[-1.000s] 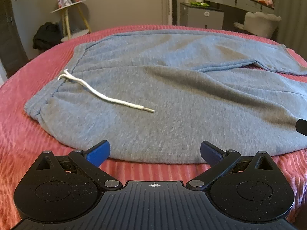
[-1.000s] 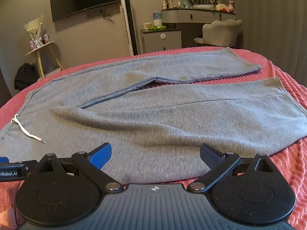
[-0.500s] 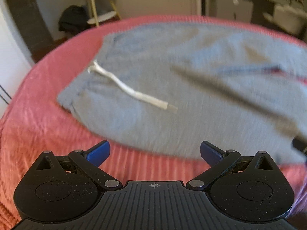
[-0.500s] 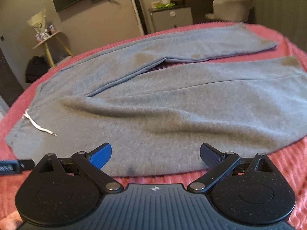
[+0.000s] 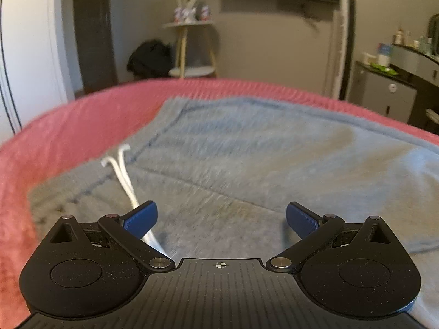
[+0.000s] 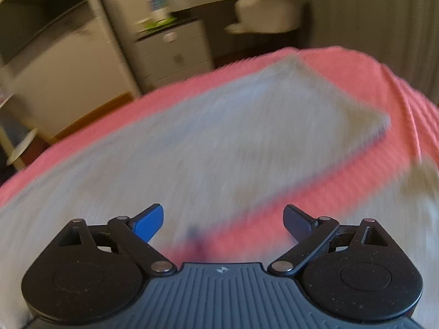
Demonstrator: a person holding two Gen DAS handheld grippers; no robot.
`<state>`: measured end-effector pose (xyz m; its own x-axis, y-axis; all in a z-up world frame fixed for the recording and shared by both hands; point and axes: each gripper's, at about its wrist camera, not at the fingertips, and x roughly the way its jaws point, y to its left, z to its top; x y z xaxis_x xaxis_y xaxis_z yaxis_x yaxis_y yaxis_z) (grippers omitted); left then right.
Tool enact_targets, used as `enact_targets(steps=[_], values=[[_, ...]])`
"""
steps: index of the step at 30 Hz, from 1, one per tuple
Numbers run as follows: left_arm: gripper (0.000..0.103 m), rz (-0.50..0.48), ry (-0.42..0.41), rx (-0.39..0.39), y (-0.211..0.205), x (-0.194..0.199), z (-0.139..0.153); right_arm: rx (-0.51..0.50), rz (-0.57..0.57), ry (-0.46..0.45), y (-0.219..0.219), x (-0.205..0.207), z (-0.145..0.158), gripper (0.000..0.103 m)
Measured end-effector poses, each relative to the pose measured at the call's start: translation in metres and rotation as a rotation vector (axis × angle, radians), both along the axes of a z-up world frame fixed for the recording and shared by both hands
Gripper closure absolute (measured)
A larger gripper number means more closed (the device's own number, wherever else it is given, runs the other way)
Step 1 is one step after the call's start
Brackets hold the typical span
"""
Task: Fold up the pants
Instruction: 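Move the right tool to a pant leg hem and close on it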
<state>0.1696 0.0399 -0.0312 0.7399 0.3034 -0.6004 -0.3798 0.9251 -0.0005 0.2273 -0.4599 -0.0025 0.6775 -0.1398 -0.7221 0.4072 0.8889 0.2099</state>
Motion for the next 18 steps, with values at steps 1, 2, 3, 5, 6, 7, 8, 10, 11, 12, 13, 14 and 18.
enact_targets(steps=[1,2,3,5,6,7,8,10,11,12,13,14,18], values=[[0.0,0.003,-0.001,-0.01,0.004,0.004,-0.006,0.001,-0.041,-0.004,-0.011,0.025,0.001,0.028],[0.0,-0.003,0.003,-0.015,0.005,0.009,-0.014,0.023,-0.085,-0.007,-0.022,0.053,0.001,0.033],[0.0,-0.016,0.007,-0.018,0.005,0.012,-0.021,0.051,-0.111,-0.006,-0.031,0.073,-0.001,0.043],[0.0,-0.031,-0.002,-0.017,0.002,0.015,-0.033,0.087,-0.171,0.0,-0.048,0.12,-0.008,0.058],[0.0,-0.029,-0.019,-0.017,0.002,0.014,-0.035,0.085,-0.194,0.005,-0.053,0.136,-0.011,0.058],[0.0,-0.027,-0.033,-0.021,0.002,0.014,-0.037,0.086,-0.227,0.005,-0.058,0.152,-0.013,0.058],[0.0,-0.025,-0.037,-0.034,0.003,0.015,-0.039,0.085,-0.242,0.0,-0.061,0.163,-0.015,0.056],[0.0,-0.016,-0.056,-0.059,0.007,0.014,-0.044,0.081,-0.278,0.022,-0.065,0.189,-0.023,0.052],[0.0,-0.013,-0.063,-0.059,0.007,0.017,-0.045,0.08,-0.285,0.038,-0.064,0.199,-0.027,0.052],[0.0,-0.01,-0.061,-0.05,0.006,0.019,-0.046,0.081,-0.291,0.049,-0.064,0.209,-0.03,0.052],[0.0,-0.009,-0.059,-0.041,0.005,0.02,-0.047,0.072,-0.294,0.052,-0.06,0.216,-0.033,0.049],[0.0,-0.008,-0.06,-0.038,0.004,0.021,-0.047,0.049,-0.301,0.077,-0.056,0.222,-0.039,0.049],[0.0,-0.007,-0.068,-0.047,0.006,0.02,-0.047,0.026,-0.343,0.095,-0.054,0.222,-0.046,0.074]])
